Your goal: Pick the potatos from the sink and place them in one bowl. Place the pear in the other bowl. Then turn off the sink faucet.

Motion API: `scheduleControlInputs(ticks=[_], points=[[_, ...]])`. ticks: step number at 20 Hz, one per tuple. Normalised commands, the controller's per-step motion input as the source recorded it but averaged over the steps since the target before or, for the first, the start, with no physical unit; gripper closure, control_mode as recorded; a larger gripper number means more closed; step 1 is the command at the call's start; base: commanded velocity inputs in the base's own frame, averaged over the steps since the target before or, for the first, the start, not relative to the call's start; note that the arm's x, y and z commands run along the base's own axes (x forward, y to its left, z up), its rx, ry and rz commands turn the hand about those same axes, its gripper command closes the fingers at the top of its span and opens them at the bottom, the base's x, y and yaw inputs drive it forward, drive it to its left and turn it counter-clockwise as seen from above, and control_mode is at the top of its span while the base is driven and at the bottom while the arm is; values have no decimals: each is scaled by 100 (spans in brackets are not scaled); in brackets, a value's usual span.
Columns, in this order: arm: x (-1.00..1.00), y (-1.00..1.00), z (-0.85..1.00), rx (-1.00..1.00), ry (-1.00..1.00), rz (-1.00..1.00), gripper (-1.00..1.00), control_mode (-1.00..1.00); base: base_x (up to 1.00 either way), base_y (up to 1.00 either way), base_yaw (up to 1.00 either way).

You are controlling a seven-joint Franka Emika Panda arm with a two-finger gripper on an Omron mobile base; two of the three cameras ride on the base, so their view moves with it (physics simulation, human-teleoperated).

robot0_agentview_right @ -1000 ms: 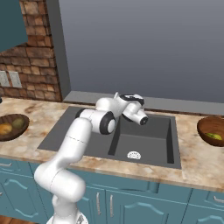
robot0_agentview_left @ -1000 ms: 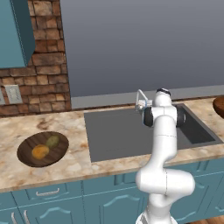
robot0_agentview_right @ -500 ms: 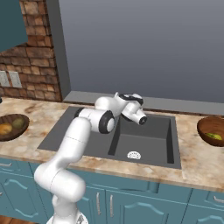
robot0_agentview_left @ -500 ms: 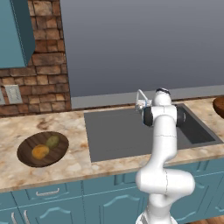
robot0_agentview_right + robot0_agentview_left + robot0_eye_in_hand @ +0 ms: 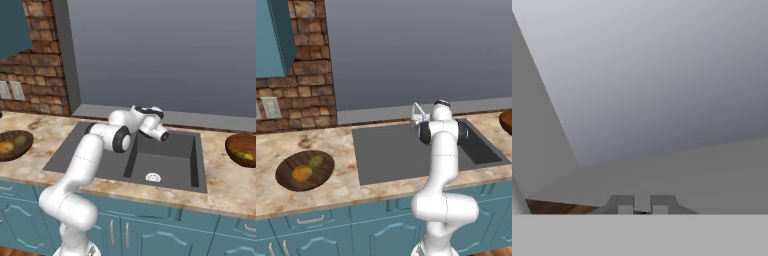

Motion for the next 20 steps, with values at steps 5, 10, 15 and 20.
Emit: scheduleControlInputs(ticks=[5, 10, 15, 20], points=[[-15, 2, -7, 0, 0, 14, 100, -100, 0, 0, 0], [-21, 18, -17, 0, 0, 14, 100, -100, 0, 0, 0], [-18, 32, -28, 0, 0, 12, 100, -100, 0, 0, 0], [-19, 47, -28, 0, 0, 11, 100, -100, 0, 0, 0]])
